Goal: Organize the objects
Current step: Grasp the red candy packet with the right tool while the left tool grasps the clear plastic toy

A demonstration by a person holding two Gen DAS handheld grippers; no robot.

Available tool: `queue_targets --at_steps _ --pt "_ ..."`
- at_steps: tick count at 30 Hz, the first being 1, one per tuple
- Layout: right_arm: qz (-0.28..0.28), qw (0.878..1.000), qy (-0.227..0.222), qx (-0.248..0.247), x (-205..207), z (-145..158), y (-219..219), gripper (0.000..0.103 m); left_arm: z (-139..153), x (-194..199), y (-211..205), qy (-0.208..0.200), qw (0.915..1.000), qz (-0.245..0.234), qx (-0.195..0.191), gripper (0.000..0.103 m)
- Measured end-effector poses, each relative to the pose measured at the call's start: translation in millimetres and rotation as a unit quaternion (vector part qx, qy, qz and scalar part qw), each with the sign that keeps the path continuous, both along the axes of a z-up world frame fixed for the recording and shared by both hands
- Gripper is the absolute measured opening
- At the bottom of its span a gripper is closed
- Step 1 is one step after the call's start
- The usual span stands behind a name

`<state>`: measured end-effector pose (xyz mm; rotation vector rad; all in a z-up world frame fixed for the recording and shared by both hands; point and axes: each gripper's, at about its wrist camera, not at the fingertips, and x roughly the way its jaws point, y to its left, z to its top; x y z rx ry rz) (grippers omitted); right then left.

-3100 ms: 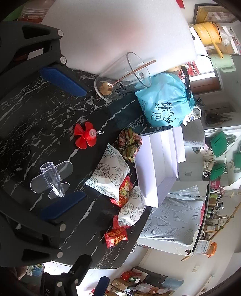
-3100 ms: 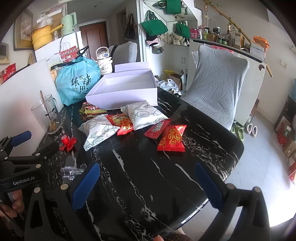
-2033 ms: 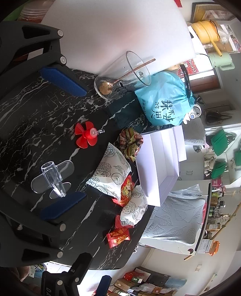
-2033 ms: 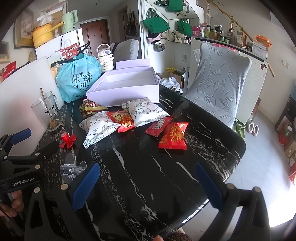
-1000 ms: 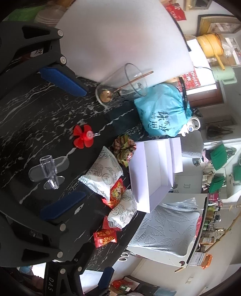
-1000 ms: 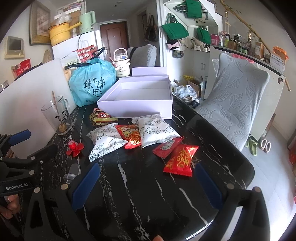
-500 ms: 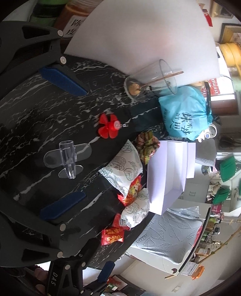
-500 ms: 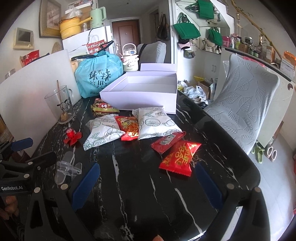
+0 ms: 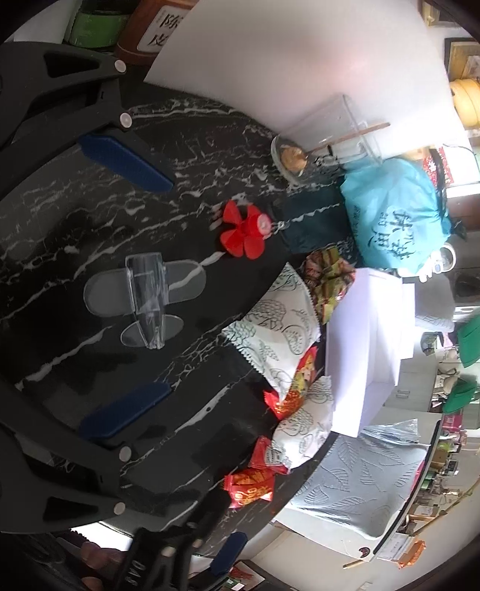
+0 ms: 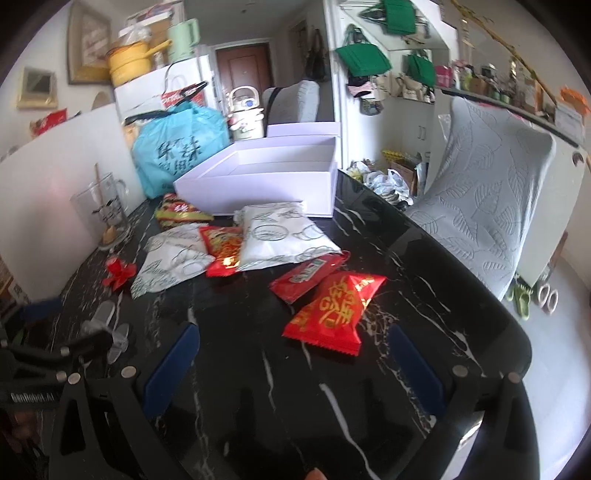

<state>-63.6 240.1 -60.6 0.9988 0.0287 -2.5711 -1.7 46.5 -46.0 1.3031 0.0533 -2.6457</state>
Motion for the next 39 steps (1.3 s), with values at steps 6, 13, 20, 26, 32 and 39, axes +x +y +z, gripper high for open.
queue_targets --at_steps 6,13,20,26,32,39 --pt "-0.032 0.999 -0.001 0.015 -16.8 -9.5 -1.0 0.103 -7.7 -11.4 8.7 -0.014 0.9993 -0.017 -0.03 0.103" --pt "-0.026 0.999 -0.016 0.03 -32.6 -20.9 -10.8 0.103 -19.1 -19.5 5.2 -0.04 0.9988 -0.026 -0.013 0.102" --pt "-0.031 0.999 -0.034 0.028 -43.9 -23.7 -12.7 0.103 -26.5 -22.8 4.2 -0.048 0.9982 -0.037 0.004 0.097" --pt "-0.016 0.999 -0.044 0.025 -48.2 -26.5 -16.0 0.1 -28.9 -21.4 -2.0 -0.047 0.9974 -0.036 0.04 0.092" --pt "-0.019 0.998 -0.04 0.046 -47.6 -27.9 -19.3 0.075 -25.2 -16.1 0.4 -0.04 0.9975 -0.042 0.04 0.081" --pt "-0.017 0.998 -0.029 0.059 -43.3 -26.9 -17.1 0.044 -21.5 -10.5 2.0 -0.031 0.9978 -0.043 0.039 0.059"
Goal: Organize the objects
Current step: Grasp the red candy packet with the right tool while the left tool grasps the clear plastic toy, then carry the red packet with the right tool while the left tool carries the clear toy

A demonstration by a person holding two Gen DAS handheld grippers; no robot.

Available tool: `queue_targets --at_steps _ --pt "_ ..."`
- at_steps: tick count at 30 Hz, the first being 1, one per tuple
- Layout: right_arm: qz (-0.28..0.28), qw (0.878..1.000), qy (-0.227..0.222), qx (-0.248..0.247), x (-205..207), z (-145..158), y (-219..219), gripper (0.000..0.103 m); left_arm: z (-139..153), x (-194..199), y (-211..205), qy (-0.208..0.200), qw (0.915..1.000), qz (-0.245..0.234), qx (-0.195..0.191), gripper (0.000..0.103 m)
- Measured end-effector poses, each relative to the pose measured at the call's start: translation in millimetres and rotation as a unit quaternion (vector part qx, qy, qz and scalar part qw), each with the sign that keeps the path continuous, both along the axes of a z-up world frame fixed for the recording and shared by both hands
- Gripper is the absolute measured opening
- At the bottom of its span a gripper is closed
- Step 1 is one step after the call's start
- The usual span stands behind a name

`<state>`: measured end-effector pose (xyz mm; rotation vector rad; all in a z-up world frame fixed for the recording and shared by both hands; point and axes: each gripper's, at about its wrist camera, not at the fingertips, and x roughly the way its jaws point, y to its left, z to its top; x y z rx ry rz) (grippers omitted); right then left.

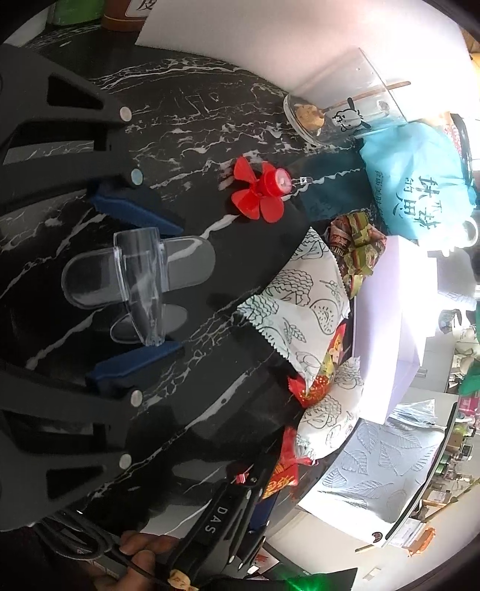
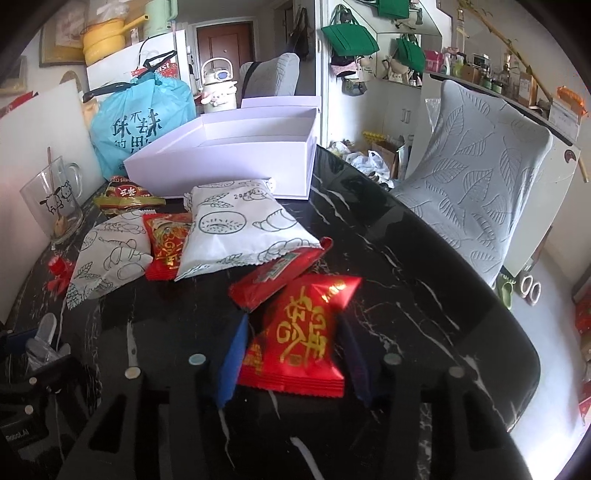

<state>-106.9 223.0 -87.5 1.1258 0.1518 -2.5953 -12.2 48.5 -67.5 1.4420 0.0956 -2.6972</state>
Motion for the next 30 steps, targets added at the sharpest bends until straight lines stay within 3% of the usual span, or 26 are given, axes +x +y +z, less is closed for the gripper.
queue_targets --at_steps 11,30 --pt "0.021 0.999 -0.014 -0.024 18.4 5.0 10.6 0.043 2.9 9.7 -0.3 0.002 1.0 0.006 0.004 0.059" --pt "0.075 0.995 0.02 -0.059 82.2 41.9 30.7 0.042 39.8 54.4 17.0 0.052 0.9983 0.014 -0.023 0.059"
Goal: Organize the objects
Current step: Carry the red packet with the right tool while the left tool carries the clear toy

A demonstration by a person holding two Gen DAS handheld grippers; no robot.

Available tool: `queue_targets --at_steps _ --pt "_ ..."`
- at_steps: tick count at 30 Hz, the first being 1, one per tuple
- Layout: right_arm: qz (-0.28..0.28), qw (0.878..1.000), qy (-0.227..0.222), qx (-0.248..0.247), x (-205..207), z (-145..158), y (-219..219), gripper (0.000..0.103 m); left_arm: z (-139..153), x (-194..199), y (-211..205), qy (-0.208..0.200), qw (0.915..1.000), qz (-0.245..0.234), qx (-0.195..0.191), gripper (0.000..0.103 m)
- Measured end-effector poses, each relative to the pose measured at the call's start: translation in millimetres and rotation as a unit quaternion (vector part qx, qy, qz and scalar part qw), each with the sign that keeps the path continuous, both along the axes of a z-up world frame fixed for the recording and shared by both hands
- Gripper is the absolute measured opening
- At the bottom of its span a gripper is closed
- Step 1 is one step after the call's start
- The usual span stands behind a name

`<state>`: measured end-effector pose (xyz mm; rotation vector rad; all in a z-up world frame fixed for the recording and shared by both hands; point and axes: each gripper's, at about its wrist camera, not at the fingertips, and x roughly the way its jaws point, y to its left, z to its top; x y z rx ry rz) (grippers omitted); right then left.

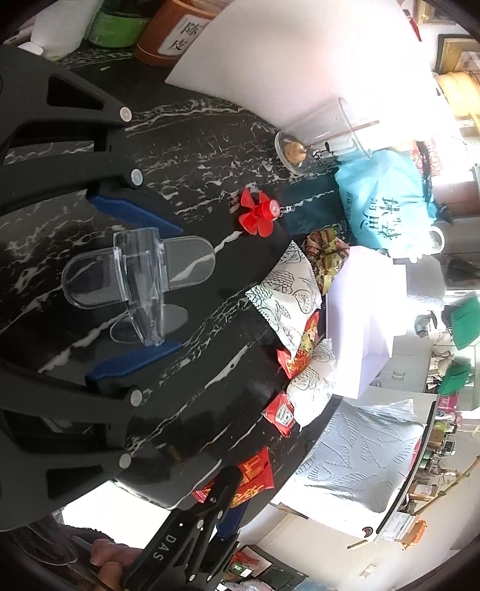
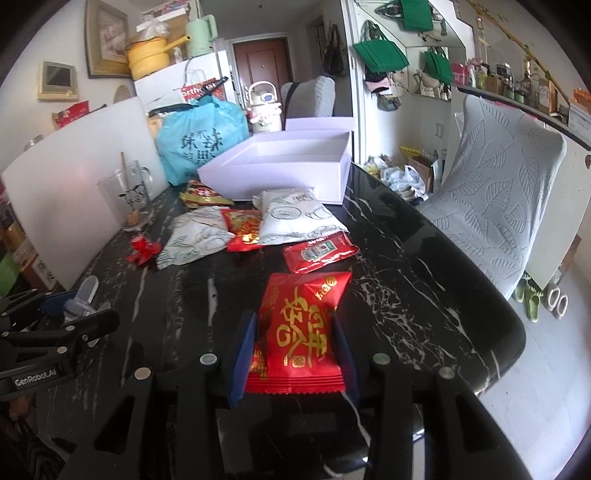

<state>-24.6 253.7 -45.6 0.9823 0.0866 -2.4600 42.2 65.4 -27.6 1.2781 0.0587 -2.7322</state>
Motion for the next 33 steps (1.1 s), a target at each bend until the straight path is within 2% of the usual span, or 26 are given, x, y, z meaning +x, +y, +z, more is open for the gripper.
queue_targets --at_steps 7,14,23,33 --pt "0.022 1.0 0.012 -0.012 18.9 18.1 5.0 0.042 18.4 12.3 6.3 0.023 0.9997 -0.002 -0.01 0.059" --pt "0.045 0.998 0.029 -0.019 23.4 41.0 8.0 0.042 40.7 4.2 14.4 0.042 0.9987 -0.02 -0.022 0.059" --pt "0.063 0.997 0.05 -0.016 -2.5 68.1 1.2 0.042 62.1 -28.0 18.1 0.051 0.9977 -0.039 -0.024 0.059" --pt "0.082 0.995 0.047 -0.02 -49.3 82.3 -13.0 0.042 72.4 -80.0 15.1 0.049 0.9973 -0.051 -0.022 0.059"
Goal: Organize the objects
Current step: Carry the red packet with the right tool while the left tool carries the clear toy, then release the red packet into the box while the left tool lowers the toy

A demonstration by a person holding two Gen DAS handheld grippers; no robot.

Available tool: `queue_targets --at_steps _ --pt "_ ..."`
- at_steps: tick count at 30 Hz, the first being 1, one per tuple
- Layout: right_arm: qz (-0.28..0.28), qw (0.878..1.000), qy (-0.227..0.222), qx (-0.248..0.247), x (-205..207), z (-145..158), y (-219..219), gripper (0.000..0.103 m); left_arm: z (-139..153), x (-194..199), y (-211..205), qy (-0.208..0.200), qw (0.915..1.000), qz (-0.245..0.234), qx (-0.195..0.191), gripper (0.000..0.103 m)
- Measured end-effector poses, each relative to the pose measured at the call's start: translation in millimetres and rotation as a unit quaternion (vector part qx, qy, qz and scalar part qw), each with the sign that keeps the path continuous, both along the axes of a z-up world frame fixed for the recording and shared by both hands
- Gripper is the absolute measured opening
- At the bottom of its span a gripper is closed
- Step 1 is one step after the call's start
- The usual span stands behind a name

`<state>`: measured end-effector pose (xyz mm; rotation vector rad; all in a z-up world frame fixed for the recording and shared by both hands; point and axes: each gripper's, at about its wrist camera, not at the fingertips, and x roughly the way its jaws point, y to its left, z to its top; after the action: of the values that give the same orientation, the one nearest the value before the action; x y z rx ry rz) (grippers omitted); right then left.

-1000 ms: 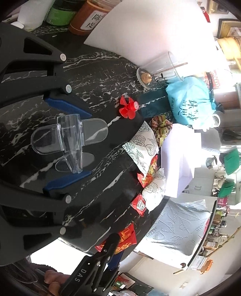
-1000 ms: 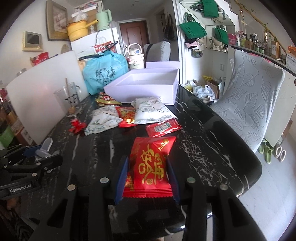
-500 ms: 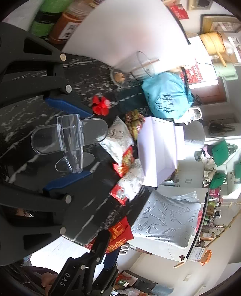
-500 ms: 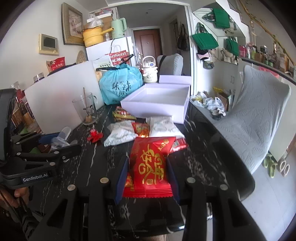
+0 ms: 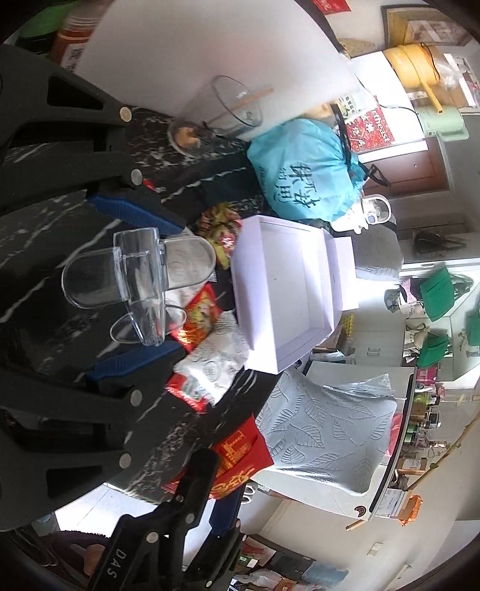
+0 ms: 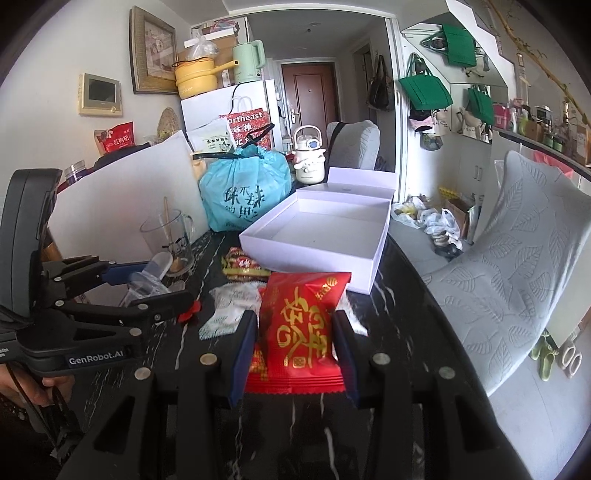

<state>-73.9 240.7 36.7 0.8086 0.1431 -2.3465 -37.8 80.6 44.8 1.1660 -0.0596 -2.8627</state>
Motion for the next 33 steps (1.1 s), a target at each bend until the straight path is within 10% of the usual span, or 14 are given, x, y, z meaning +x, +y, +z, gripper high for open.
queue_targets --at_steps 33 --pt "0.029 0.999 0.019 0.008 -200.7 34.3 -81.5 0.042 16.4 -200.3 -36.7 0.02 0.9991 0.003 -0.037 0.059"
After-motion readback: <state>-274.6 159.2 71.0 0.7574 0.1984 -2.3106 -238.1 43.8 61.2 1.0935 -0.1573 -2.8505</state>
